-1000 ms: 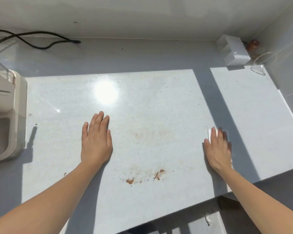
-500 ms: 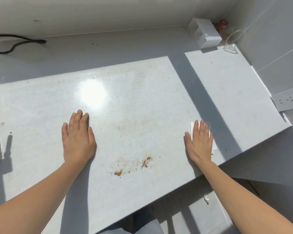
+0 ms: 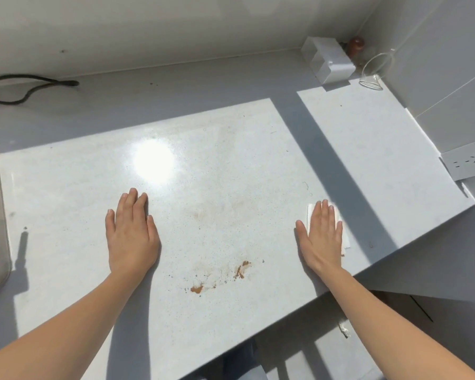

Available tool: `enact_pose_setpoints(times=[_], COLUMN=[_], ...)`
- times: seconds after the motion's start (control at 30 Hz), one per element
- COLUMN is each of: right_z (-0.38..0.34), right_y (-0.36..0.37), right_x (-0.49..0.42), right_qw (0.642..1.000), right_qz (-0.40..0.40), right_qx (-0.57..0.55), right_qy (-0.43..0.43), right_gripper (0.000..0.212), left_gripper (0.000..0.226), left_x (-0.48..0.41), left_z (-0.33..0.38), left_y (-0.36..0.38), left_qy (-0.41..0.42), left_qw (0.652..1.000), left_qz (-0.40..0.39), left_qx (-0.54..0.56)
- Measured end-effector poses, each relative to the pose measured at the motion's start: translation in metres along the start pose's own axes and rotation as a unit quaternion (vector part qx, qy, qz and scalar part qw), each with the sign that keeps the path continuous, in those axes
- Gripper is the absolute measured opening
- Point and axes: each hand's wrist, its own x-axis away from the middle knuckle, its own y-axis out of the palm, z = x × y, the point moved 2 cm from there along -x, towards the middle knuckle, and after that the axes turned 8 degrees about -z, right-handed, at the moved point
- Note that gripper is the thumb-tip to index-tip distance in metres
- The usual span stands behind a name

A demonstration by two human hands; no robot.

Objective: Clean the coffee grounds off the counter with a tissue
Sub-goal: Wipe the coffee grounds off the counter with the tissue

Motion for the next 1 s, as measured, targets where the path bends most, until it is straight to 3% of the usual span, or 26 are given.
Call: enact_pose_setpoints(times=[0.1, 0.17, 0.2, 0.33, 0.43, 0.5, 0.6, 0.8, 0.9, 1.0], right_z=[-0.029, -0.019, -0.012, -0.002, -0.032, -0.07, -0.152, -0.226, -0.212, -0.19], right_y=[0.032, 0.018, 0.008, -0.024, -0.027, -0.025, -0.011, 0.04, 0.054, 0.047], right_x=[0.049, 0.031, 0.012, -0.068, -0.095, -0.105, -0.098, -0.004, 0.029, 0.028], right_qw=[0.957, 0.93, 0.939, 0.995, 0.998, 0.996, 0.976, 0.9, 0.873, 0.884], right_qz=[-0.081, -0.087, -0.077, -0.035, -0.013, -0.02, -0.04, -0.101, -0.111, -0.113], right_qx=[0.081, 0.107, 0.11, 0.047, 0.042, 0.038, 0.061, 0.103, 0.127, 0.118], right_qy=[-0.267, -0.34, -0.316, -0.087, -0.052, -0.083, -0.205, -0.412, -0.457, -0.438], right_gripper=[0.075, 0.073, 0.071, 0.07, 0.076, 0.08, 0.08, 0.079, 0.073, 0.066], left_gripper=[0.047, 0.047, 0.047, 0.047, 0.048, 0.049, 0.05, 0.047, 0.041, 0.038], left_x=[0.001, 0.001, 0.001, 0.002, 0.001, 0.001, 0.002, 0.002, 0.001, 0.01], left_z=[0.001, 0.002, 0.002, 0.003, 0.002, 0.002, 0.002, -0.002, 0.001, -0.009], left_y=[-0.001, -0.001, -0.002, -0.002, -0.001, 0.0, 0.0, -0.001, -0.009, -0.032], left_qy=[-0.007, -0.005, -0.001, -0.008, -0.007, -0.012, -0.008, 0.0, -0.01, -0.029], left_qw=[1.0, 1.0, 1.0, 1.0, 1.0, 1.0, 1.0, 1.0, 0.991, 0.952], left_qz=[-0.005, -0.007, -0.009, -0.005, -0.006, -0.01, -0.014, 0.004, 0.015, 0.023], left_qx=[0.0, -0.001, -0.001, 0.0, -0.005, -0.015, -0.017, 0.029, 0.13, 0.305])
